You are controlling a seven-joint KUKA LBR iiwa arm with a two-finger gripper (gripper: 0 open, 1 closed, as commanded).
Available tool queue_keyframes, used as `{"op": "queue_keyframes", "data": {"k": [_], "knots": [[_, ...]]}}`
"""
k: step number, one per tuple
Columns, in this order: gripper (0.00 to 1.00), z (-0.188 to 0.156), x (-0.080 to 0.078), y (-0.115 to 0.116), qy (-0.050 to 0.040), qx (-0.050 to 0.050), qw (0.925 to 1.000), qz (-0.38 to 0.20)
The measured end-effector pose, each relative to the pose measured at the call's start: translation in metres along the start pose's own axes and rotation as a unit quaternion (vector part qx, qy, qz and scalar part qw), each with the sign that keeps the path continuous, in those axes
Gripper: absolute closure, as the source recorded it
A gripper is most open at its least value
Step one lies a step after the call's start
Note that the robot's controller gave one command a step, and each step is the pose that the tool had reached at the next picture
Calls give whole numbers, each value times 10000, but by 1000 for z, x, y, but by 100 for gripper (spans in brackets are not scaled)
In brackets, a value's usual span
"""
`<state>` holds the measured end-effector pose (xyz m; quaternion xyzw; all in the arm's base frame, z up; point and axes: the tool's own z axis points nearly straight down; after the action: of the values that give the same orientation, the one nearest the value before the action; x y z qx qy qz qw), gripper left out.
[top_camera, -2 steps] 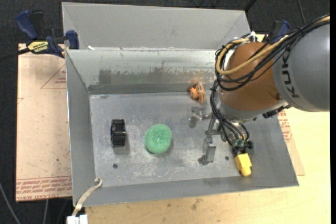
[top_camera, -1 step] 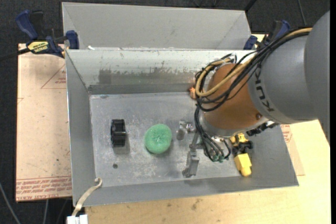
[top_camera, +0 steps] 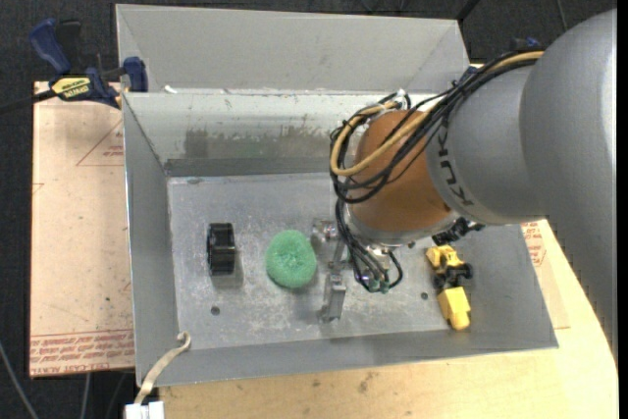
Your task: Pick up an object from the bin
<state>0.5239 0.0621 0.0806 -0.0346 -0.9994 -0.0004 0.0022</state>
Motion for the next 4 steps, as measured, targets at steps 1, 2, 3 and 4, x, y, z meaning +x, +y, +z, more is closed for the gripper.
{"op": "queue_keyframes", "data": {"k": [1,2,3,4], "knots": [[0,11,-11,24,-35,-7,9999,-101],[100,11,-29,42,-33,-4,9967,814],[100,11,-29,42,-33,-3,9967,812],[100,11,-29,42,-33,-3,9967,812]]}}
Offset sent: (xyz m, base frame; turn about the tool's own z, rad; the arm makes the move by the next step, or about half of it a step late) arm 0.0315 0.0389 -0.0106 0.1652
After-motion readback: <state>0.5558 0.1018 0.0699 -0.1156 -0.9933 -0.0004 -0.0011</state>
